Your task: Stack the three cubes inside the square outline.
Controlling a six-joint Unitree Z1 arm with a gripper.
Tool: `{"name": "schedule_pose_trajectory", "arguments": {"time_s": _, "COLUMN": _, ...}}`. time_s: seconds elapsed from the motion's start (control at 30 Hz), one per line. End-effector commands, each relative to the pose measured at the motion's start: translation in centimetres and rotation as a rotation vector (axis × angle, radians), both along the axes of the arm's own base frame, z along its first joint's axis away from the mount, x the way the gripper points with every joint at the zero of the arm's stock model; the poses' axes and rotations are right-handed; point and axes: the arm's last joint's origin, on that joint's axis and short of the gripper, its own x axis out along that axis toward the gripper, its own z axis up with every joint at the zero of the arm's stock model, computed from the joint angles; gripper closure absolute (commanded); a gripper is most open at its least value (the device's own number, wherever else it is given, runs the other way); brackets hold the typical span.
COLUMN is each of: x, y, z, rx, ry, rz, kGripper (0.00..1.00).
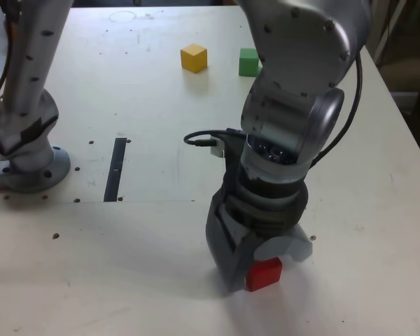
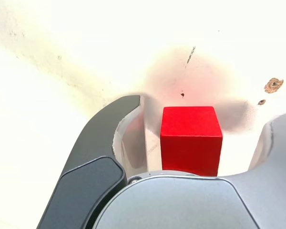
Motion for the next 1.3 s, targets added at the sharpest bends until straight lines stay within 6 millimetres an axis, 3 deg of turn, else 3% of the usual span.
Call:
{"name": "schedule_pose_trajectory", "arguments": {"time_s": 0.0, "x": 0.1, "y": 0.0, "z": -0.3, "rx": -0.004, "ry": 0.009, "rz": 0.002, "kGripper": 0.31}}
{"name": "schedule_pose_trajectory", "arguments": {"time_s": 0.13, "x": 0.0, "y": 0.0, "z": -0.5, "rx": -0.007, "ry": 0.01, "rz": 0.003, "kGripper": 0.45}}
{"name": "schedule_pose_trajectory", "arguments": {"time_s": 0.33, "x": 0.1, "y": 0.0, "z": -0.8, "rx": -0.009, "ry": -0.009, "rz": 0.003, "kGripper": 0.52}}
{"name": "schedule_pose_trajectory", "arguments": {"time_s": 0.8, "x": 0.5, "y": 0.1, "z": 0.3, "rx": 0.013, "ry": -0.088, "rz": 0.008, "kGripper": 0.79}}
{"name": "schedule_pose_trajectory", "arguments": {"time_s": 1.13, "x": 0.1, "y": 0.6, "z": 4.6, "rx": 0.048, "ry": -0.059, "rz": -0.059, "kGripper": 0.85}}
{"name": "schedule_pose_trajectory", "arguments": {"time_s": 1.27, "x": 0.7, "y": 2.1, "z": 6.7, "rx": 0.055, "ry": -0.069, "rz": -0.19, "kGripper": 0.85}}
